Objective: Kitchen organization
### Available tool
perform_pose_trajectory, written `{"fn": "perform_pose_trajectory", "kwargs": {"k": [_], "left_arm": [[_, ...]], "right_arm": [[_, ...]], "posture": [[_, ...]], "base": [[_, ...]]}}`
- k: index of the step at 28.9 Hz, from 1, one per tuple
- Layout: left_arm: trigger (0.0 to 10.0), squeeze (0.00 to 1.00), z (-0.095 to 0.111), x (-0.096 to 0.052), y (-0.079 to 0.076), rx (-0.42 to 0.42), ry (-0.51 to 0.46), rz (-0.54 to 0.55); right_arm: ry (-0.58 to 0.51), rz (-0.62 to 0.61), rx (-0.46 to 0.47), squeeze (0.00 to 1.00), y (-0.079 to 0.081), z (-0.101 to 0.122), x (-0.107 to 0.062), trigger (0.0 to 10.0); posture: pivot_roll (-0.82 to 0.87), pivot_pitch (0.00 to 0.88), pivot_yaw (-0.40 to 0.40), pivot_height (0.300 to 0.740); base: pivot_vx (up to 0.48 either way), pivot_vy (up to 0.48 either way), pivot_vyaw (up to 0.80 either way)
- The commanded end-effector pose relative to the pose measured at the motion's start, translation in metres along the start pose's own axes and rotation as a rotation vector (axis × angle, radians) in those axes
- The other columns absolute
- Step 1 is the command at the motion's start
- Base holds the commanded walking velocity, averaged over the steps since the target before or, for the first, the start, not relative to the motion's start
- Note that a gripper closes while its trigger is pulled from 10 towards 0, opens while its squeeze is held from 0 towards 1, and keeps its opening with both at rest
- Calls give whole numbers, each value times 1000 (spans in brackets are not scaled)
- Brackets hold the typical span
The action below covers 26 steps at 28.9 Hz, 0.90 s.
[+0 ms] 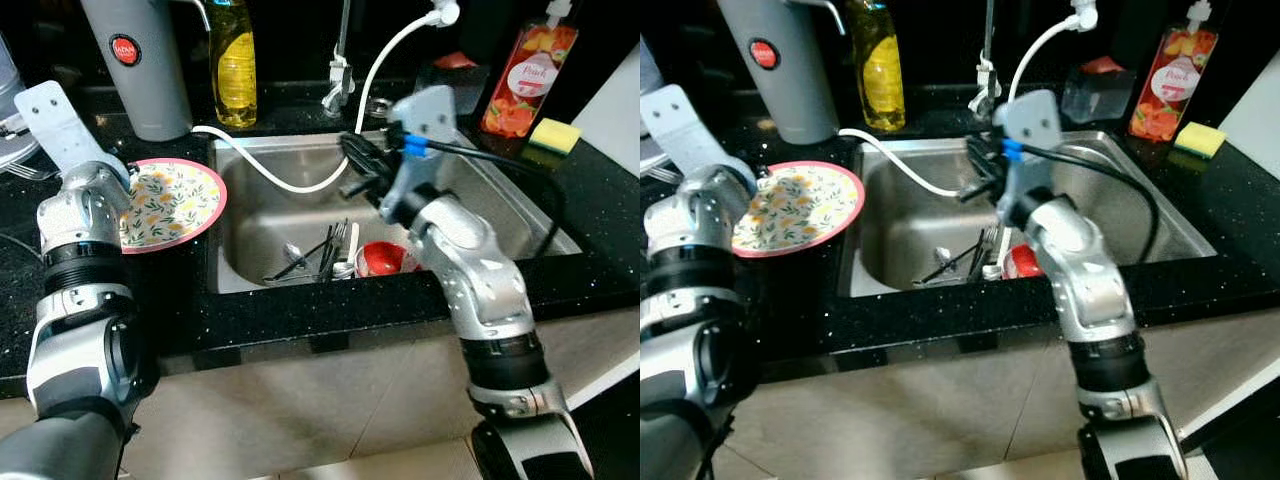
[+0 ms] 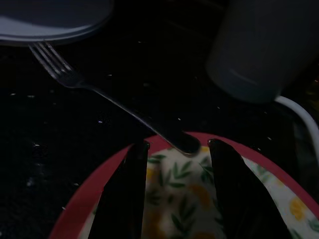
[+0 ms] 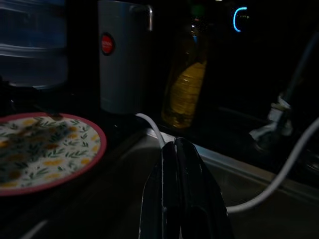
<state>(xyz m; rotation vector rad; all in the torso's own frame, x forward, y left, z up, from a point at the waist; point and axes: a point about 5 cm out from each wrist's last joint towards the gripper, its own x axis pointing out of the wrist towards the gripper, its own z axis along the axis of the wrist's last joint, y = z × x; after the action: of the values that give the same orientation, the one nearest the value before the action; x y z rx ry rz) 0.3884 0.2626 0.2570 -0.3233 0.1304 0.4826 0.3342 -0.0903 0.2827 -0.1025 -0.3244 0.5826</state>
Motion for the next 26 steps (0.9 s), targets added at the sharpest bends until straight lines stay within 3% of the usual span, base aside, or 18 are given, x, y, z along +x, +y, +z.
{"fn": "perform_pose_trajectory", "kwargs": {"k": [1, 2, 3, 4, 5, 12, 14, 20, 21, 22, 23, 26], "left_arm": [[10000, 0, 3, 4, 4, -3, 3, 12], [10000, 0, 2, 5, 4, -6, 8, 11], [10000, 118, 1, 6, 4, -5, 12, 14], [10000, 118, 1, 6, 4, -5, 12, 14], [10000, 1000, 1, 7, 3, -4, 14, 14], [10000, 1000, -1, 11, -2, 30, 17, 7], [10000, 1000, 6, 10, -6, 68, -42, -6], [10000, 1000, 30, 8, -15, -23, -141, -63], [10000, 804, 33, 7, -15, -41, -150, -69], [10000, 804, 33, 7, -15, -41, -150, -69], [10000, 0, 37, 8, -15, -86, -147, -74], [10000, 0, 42, 8, -15, -154, -152, -83]], "right_arm": [[-10, 10, 7, 0, 2, 2, 5, 10000], [-18, 11, 11, 0, 3, 4, 7, 10000], [-26, 9, 20, 0, 3, 6, 9, 10000], [-26, 9, 20, 0, 3, 6, 9, 10000], [-29, 10, 24, 0, 3, 7, 10, 10000], [-33, -30, 41, 0, -3, 7, 7, 10000], [-46, -55, 51, 0, -5, 10, 5, 10000], [-117, -78, 24, 0, -8, 24, 2, 10000], [-132, -77, 20, 0, -8, 28, 2, 10000], [-132, -77, 20, 0, -8, 28, 2, 10000], [-146, -73, 13, 0, -7, 33, 2, 10000], [-164, -68, 7, 0, -7, 38, 2, 10000]], "posture": [[70, 70, -19, 740], [70, 70, -19, 740], [73, 81, -23, 740], [73, 81, -23, 740], [77, 94, -25, 740], [74, 143, -14, 740], [71, 163, -6, 740], [75, 190, 3, 740], [75, 198, 4, 740], [75, 198, 4, 740], [73, 203, 4, 740], [72, 209, 7, 740]], "base": [[0, 0, 0], [0, 0, 0], [0, 0, 0], [0, 0, 0], [0, 0, 0], [0, 0, 0], [0, 0, 0], [0, 0, 0], [0, 0, 0], [0, 0, 0], [0, 0, 0], [0, 0, 0]]}}
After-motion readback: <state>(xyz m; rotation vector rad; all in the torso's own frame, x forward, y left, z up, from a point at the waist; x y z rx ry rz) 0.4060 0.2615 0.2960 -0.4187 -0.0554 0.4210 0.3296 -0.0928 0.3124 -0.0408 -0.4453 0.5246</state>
